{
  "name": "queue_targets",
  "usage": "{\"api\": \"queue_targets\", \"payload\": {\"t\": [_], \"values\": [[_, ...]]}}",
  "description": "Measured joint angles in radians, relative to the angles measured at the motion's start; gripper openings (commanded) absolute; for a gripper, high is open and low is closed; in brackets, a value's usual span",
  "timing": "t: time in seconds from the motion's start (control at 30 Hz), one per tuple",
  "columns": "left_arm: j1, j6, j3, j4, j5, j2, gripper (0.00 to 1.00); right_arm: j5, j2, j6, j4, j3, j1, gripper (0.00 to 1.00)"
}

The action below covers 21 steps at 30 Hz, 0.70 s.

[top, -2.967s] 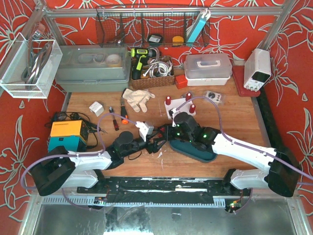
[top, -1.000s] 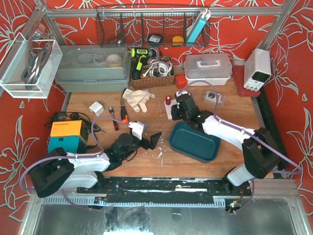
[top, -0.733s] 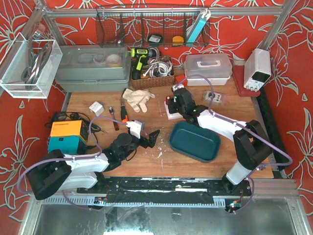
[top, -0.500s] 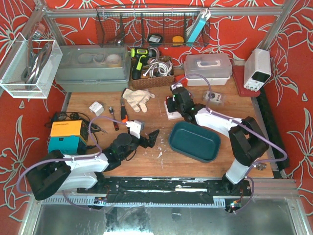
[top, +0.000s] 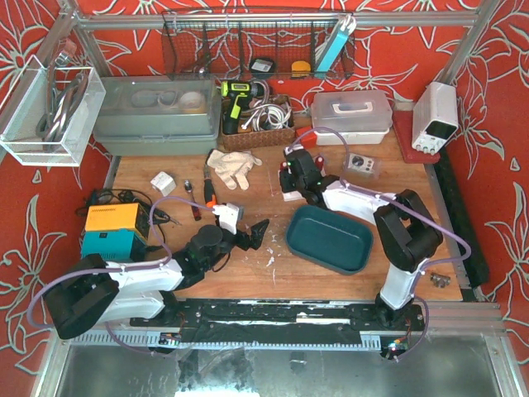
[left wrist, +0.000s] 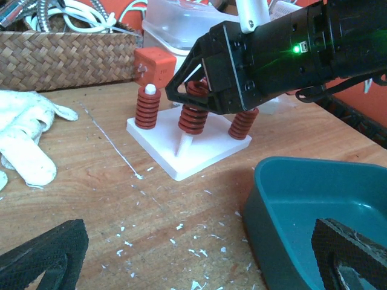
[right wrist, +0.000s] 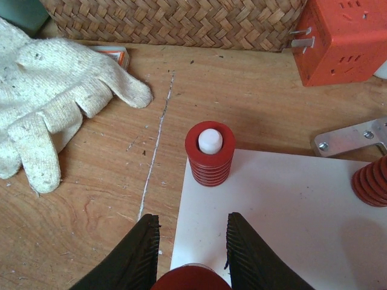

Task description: Install the large spring

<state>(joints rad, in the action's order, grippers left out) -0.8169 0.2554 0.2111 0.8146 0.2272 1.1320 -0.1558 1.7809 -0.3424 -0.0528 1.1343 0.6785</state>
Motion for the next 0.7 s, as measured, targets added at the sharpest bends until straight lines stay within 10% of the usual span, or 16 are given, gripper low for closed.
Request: {"api": "queue_targets", "payload": {"t": [0.7], "values": [[0.0, -0.004, 0.0, -0.003, 0.003, 0.0, 1.0, 0.003, -0.004, -0.011, 0.046, 0.028, -0.005, 0.59]]}}
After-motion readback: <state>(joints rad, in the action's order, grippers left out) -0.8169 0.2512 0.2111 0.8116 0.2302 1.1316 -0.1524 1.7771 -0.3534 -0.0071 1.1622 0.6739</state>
